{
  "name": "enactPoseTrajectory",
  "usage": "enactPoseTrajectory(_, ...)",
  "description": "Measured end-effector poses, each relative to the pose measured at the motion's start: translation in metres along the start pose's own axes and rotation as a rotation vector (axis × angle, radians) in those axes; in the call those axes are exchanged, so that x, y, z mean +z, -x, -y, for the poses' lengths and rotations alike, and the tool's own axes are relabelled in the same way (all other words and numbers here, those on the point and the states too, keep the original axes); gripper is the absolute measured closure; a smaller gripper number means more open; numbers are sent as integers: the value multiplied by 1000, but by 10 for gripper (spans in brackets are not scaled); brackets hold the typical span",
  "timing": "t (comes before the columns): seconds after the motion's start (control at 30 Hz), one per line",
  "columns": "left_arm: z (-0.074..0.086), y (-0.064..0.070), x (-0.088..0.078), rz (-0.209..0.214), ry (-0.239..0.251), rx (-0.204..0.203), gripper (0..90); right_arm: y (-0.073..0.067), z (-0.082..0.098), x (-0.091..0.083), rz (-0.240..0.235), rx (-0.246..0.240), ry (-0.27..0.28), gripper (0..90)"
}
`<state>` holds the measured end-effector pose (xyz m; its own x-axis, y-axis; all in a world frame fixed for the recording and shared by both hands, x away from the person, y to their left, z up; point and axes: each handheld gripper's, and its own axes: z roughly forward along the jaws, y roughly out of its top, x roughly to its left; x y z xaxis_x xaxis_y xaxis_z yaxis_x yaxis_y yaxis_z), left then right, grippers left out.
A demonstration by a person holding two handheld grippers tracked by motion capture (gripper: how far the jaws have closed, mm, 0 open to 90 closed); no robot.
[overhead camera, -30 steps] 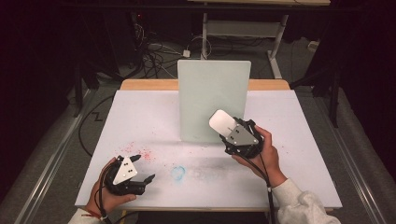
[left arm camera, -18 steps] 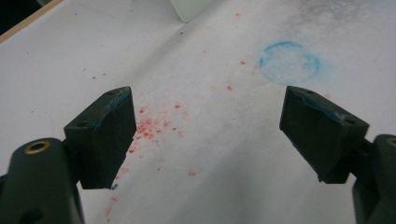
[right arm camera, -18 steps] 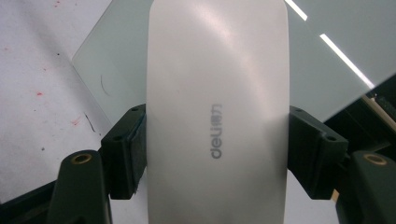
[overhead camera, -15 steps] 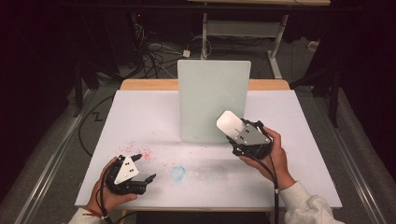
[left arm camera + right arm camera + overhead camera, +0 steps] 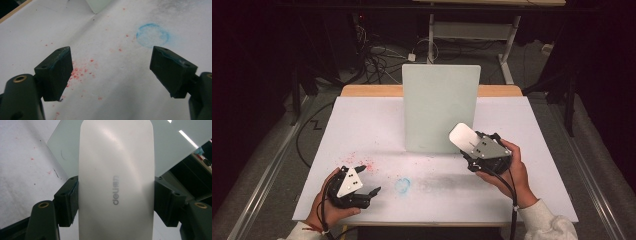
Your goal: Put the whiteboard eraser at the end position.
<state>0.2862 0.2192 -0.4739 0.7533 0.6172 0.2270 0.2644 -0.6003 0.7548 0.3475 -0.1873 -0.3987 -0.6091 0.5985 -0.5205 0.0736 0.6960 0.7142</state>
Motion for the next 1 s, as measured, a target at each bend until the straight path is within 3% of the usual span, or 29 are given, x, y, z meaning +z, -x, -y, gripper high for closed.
enactPoseTrajectory(0.5,0,0,0,2,-1,0,179,-1,12,-5,-57,-10,-51,308)
enactPoseTrajectory(0.7,0,0,0,3,-5,2,179,-9,15,0,-145,-45,-87,308)
enactPoseTrajectory(1.0,-1,0,1,4,-6,1,179,-27,14,14,-336,-143,-100,308)
